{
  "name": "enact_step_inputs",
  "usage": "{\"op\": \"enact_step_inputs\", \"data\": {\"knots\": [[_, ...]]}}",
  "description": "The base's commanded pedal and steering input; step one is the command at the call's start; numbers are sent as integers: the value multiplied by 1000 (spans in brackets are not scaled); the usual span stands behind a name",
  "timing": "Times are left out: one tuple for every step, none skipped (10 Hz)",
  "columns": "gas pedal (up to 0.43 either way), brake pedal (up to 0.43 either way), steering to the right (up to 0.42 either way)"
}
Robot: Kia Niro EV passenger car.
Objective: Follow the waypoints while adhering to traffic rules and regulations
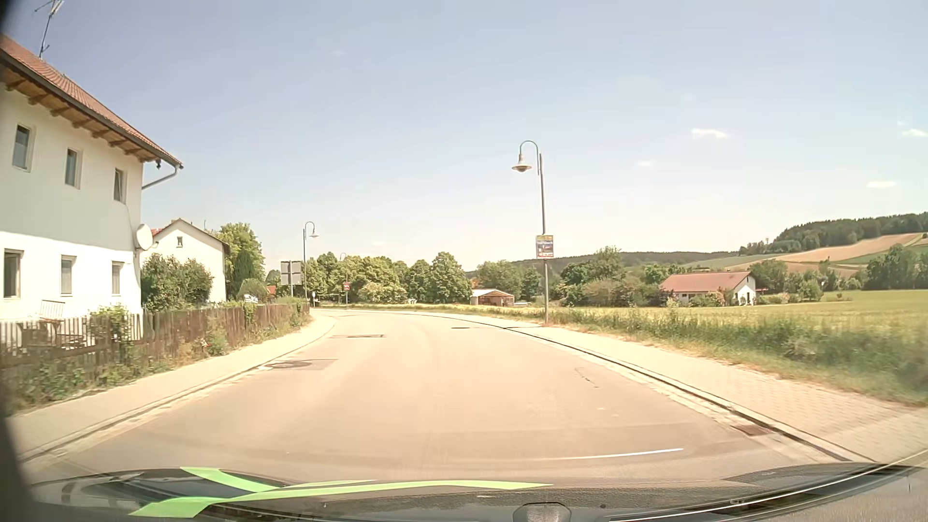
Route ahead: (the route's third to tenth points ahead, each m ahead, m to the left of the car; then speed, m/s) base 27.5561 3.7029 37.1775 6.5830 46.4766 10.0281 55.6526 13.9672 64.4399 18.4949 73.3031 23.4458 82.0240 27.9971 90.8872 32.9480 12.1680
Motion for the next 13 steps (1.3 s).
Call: {"op": "enact_step_inputs", "data": {"knots": [[118,0,-40],[130,0,-40],[157,0,-40],[169,0,-40],[169,0,-40],[169,0,-41],[177,0,-44],[177,0,-45],[177,0,-46],[177,0,-46],[177,0,-46],[177,0,-46],[189,0,-46]]}}
